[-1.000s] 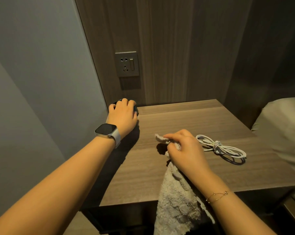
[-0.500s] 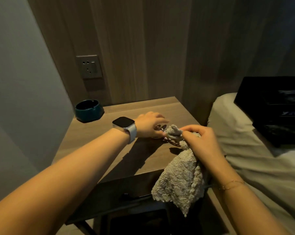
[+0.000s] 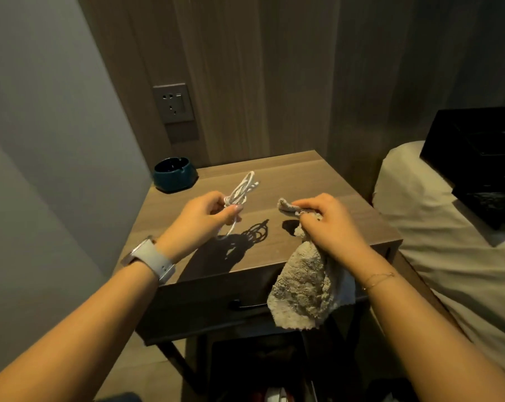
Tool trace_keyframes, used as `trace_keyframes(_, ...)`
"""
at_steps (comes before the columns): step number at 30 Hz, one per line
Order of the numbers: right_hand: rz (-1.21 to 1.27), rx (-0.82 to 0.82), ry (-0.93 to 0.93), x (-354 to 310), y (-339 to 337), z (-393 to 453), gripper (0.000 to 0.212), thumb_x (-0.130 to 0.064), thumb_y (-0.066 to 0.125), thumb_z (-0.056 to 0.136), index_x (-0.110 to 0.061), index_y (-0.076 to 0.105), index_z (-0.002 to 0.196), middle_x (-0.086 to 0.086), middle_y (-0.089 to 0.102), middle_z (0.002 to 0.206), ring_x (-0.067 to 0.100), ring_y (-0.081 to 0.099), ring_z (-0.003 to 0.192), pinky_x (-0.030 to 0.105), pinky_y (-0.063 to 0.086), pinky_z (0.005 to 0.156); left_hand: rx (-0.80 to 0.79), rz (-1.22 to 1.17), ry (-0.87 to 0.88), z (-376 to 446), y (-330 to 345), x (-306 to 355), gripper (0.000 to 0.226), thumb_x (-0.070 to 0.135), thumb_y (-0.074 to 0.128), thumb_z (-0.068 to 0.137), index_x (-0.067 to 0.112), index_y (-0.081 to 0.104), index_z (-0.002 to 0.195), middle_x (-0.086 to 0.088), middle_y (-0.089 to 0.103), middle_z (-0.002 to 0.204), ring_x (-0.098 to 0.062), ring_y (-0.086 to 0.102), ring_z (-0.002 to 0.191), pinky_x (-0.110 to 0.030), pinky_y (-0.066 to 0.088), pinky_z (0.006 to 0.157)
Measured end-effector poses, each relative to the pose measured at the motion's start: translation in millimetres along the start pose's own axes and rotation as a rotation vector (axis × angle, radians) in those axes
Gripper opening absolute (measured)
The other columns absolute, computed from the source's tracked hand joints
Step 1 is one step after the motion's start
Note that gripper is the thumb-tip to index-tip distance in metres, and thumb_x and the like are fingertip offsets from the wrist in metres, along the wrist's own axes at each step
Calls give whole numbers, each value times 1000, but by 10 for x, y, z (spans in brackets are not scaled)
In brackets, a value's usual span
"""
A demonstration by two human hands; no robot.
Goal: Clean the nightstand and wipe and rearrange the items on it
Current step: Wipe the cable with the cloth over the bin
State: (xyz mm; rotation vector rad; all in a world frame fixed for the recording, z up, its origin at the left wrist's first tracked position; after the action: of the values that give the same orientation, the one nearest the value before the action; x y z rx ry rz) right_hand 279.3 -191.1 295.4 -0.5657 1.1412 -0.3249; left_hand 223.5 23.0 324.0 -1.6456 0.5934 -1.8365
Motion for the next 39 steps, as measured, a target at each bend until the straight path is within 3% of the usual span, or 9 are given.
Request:
trace_keyframes(5,-300,-242,-192,-305,581,-216,38,-11,49,93,-23,59,128,2,52,108,17,44,108,25,36,92,-67,-368,-245,-772,-53,-247,32,38,57,91,9,63,103,0,68,77,-13,63,71,-24,50,69)
trace_keyframes(9,-22,-423,-243,-536,696,-618,35,-4,54,90,-28,67,113,-3,56,96,8,52,92,21,41,82,-175,-738,-365,-1179,170,-392,22,26,56,91,6,61,96,-3,61,65,-12,56,55,-21,49,52)
trace_keyframes(15,104,-7,-329,-664,363,-1112,26,-7,62,88,-17,67,112,-9,61,99,-2,57,96,8,41,83,-363,-1024,-675,-1634,763,-703,29,30,44,99,6,60,100,1,45,59,-8,37,49,-17,32,43)
trace_keyframes(22,-44,-388,-176,-153,1477,-1664,11,-22,65,88,-19,71,97,-5,59,91,6,58,89,24,45,78,-409,-600,-679,-1908,1336,-1058,19,20,41,100,18,52,85,2,40,63,-7,32,51,-17,24,43)
trace_keyframes(27,-129,-160,43,227,1303,-1343,11,-18,61,86,-21,69,81,-2,63,89,13,61,88,25,42,75,-483,-212,-522,-1950,1468,-1282,26,22,40,101,8,61,100,2,46,68,-10,42,59,-25,33,51)
trace_keyframes(31,-221,-503,1,321,1708,-1602,15,-20,60,89,-17,73,94,2,69,93,15,63,89,28,47,79,-455,-33,-350,-1860,1464,-1241,25,25,39,101,9,53,88,-3,51,78,-18,49,76,-33,38,69)
trace_keyframes(34,-469,-396,228,683,1454,-1472,18,-20,57,89,-14,74,93,9,73,95,24,66,97,29,47,78,-380,66,-303,-1844,1390,-1293,26,28,39,101,10,51,87,-3,53,77,-21,53,77,-34,39,69)
trace_keyframes(37,-43,-176,-20,216,1304,-1396,14,-18,62,89,-13,75,94,1,70,91,9,63,91,19,44,80,-374,116,-258,-1810,1380,-1286,28,28,39,101,6,54,92,-8,57,84,-25,55,82,-35,39,71)
trace_keyframes(39,-40,-392,-62,168,1525,-1534,13,-17,62,89,-15,74,96,-4,67,90,7,62,89,19,46,79,-410,78,-258,-1814,1446,-1273,31,27,40,101,1,56,96,-14,60,91,-27,56,86,-37,42,74)
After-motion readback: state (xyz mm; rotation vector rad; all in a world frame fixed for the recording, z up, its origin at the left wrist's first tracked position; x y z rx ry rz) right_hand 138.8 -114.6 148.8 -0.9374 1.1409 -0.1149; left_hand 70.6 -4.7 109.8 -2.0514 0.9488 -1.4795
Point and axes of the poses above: each hand's wrist, its own z-axis towards the middle knuckle, its own y-axis out of the palm, x = y × z, the point moved 7 cm from there along z, towards the middle knuckle
